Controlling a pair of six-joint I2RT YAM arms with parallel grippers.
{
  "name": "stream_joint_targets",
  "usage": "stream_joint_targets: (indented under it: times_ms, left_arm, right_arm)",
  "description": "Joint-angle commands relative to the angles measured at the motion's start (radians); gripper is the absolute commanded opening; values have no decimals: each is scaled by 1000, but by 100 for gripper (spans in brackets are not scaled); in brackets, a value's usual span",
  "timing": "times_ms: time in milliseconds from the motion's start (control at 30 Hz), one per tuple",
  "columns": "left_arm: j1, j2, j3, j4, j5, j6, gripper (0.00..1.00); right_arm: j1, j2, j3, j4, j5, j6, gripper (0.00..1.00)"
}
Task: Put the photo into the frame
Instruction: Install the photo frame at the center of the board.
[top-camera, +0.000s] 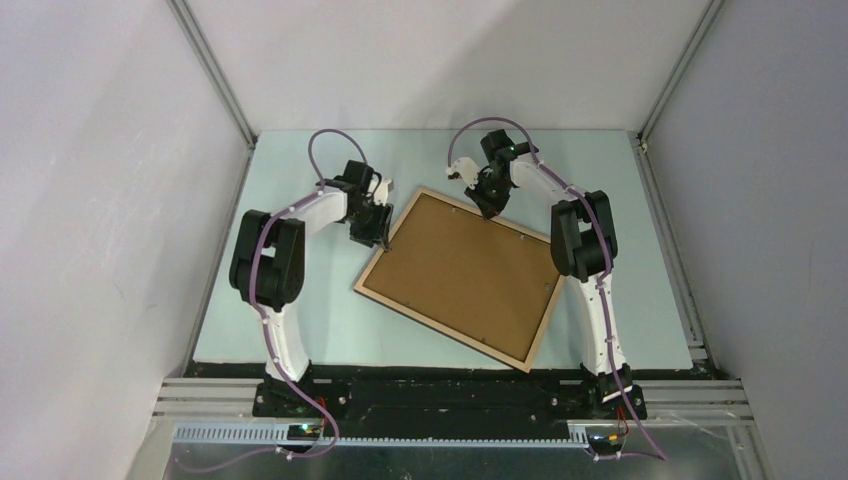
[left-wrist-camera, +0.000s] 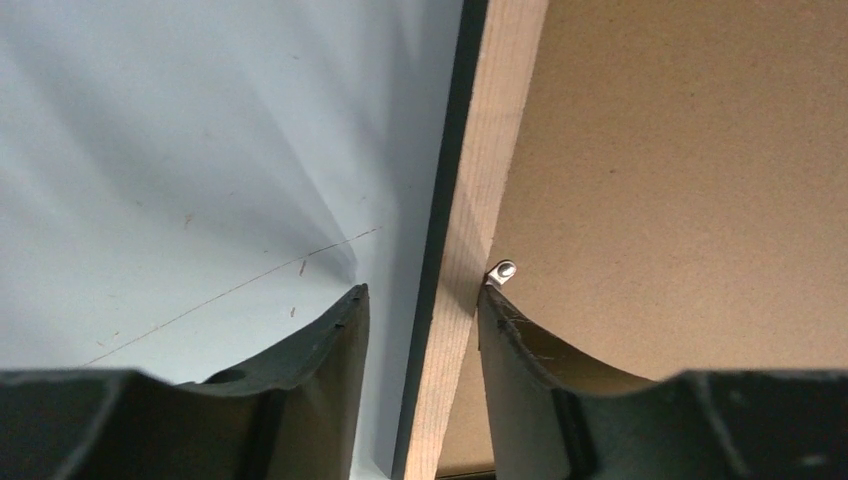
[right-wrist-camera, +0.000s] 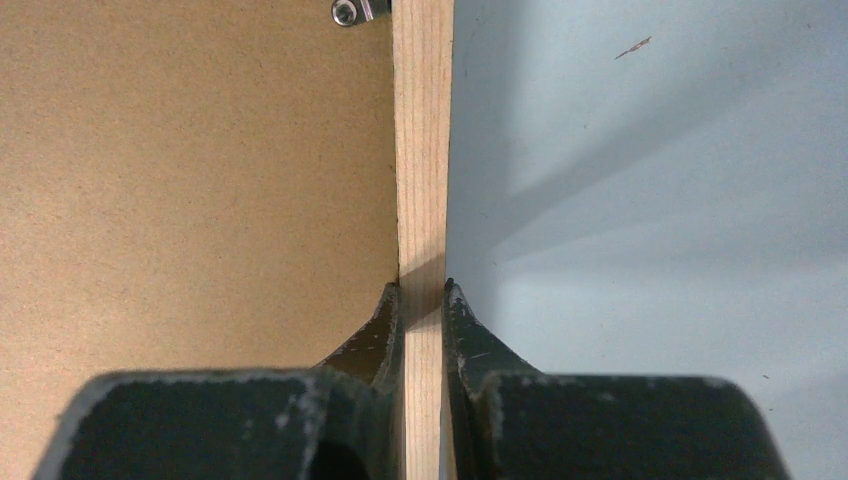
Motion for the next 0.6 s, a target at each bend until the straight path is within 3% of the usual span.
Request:
stream_joint_targets:
  times_ms: [0, 267, 567]
  left_arm:
    - [13, -46, -13, -1, -28, 22, 50]
    - [14, -81, -12, -1, -4, 24, 61]
    - [9, -77, -7, -1, 11, 25, 63]
  right_arm:
    - [34, 47, -48, 10, -2, 7, 0]
    - [35, 46, -48, 9, -2, 6, 0]
    - [35, 47, -48, 10, 1, 4, 0]
